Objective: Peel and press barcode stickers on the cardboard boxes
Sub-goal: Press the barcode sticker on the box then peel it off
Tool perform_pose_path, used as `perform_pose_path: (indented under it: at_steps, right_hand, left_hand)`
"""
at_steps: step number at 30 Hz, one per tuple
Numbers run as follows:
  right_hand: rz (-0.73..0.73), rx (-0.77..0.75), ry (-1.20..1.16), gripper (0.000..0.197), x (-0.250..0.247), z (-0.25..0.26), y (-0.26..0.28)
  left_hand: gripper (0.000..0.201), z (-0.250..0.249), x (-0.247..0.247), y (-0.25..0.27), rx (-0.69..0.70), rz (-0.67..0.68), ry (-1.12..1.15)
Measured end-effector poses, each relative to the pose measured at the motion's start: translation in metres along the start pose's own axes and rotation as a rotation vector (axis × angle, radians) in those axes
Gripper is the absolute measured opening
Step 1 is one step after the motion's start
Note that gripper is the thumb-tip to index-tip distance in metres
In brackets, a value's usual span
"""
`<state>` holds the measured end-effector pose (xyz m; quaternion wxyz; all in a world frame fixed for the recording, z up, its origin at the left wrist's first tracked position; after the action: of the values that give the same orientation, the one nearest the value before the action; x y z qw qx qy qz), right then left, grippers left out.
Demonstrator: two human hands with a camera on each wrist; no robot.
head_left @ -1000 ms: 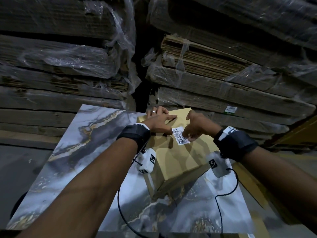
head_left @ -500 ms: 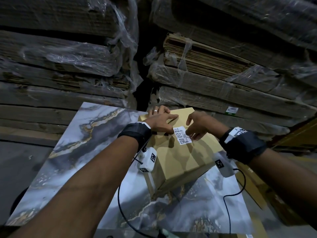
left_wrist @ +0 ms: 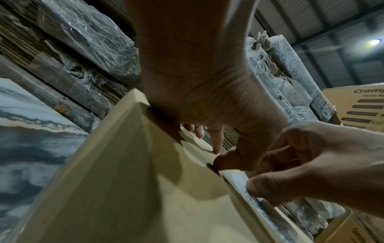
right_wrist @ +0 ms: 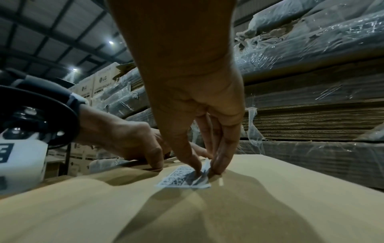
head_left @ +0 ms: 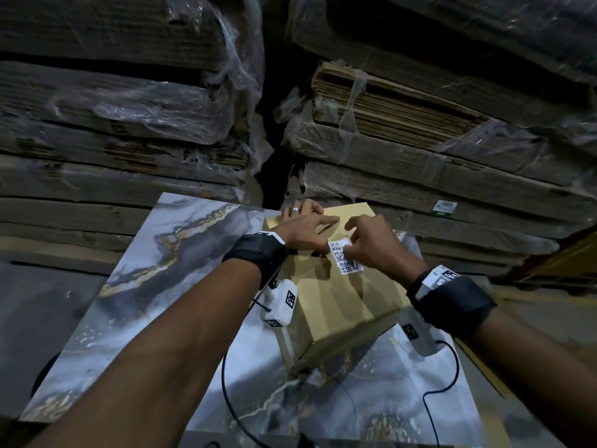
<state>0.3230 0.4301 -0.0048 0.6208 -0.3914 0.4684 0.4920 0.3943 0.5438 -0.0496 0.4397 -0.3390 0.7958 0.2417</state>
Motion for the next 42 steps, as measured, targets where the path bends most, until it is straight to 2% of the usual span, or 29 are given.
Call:
perform_pose_path:
  at_steps: [6, 8, 11, 14, 19, 25, 31, 42]
  right_hand:
    - [0.024, 0.02, -0.103, 0.041, 0.0, -0.005, -0.008]
    - [-0.009, -0.006, -0.128, 0.039, -0.004, -0.008, -0.008]
    - [-0.066, -0.127, -0.087, 0.033, -0.009, -0.004, 0.0]
    - [-0.014, -0.225, -0.007, 0.029, 0.0, 0.0, 0.009]
    - [0.007, -0.29, 0.011, 0.043, 0.009, 0.003, 0.008]
    - [0.14, -0.538, 0.021, 0.046, 0.02, 0.031, 0.007]
    - [0.137, -0.571, -0.031, 0.034, 0.019, 0.029, 0.004]
    - [0.15, -0.605, -0.048, 0.035, 0.024, 0.023, 0.002]
  left_hand:
    - [0.096, 0.0, -0.002, 0.001, -0.005, -0.013, 0.014]
    - [0.096, 0.0, -0.001, 0.001, -0.007, -0.015, 0.019]
    - [0.096, 0.0, -0.001, 0.001, -0.003, -0.015, 0.019]
    - [0.096, 0.0, -0.002, 0.001, -0.003, -0.016, 0.018]
    - [0.098, 0.0, -0.003, 0.0, -0.002, -0.002, 0.016]
    - [0.111, 0.004, -0.004, 0.0, -0.016, 0.008, 0.043]
    - [0.116, 0.004, -0.007, 0.002, -0.022, -0.013, 0.069]
    - [0.111, 0.001, -0.007, 0.003, -0.022, -0.023, 0.029]
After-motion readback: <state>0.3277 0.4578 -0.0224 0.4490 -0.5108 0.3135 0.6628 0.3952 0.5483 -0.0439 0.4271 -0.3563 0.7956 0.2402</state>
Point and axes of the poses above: each hand's wrist, its own y-axis away from the middle knuckle, its own x-axis out of the palm, z = x × y, the point moved 9 cm from there along -y, towards the middle knuckle, and after that the axes turned 4 degrees about -z, right-handed, at the moved point
